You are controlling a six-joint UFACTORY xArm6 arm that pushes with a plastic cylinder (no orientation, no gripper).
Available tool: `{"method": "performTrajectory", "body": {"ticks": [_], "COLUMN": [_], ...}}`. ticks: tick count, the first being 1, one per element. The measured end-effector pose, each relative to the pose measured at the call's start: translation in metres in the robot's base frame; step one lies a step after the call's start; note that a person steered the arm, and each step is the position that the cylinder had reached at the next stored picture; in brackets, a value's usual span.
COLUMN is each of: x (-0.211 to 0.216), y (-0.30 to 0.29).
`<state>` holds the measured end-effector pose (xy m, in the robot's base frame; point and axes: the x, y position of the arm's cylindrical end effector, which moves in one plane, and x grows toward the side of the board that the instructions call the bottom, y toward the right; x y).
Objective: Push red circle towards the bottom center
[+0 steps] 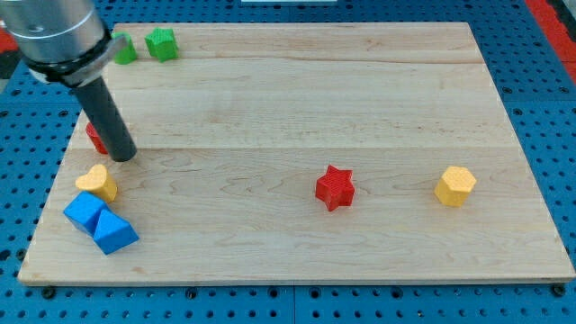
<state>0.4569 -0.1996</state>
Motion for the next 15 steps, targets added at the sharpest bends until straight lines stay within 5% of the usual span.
{"method": "performTrajectory", "body": {"ticks": [3,7,9,11,14,15], "x": [0.003,-0.031,-0.031,-0.019,-0.075,-0.034], "y": [-0.105,-0.104,-0.040,-0.044,0.009,0.088]}}
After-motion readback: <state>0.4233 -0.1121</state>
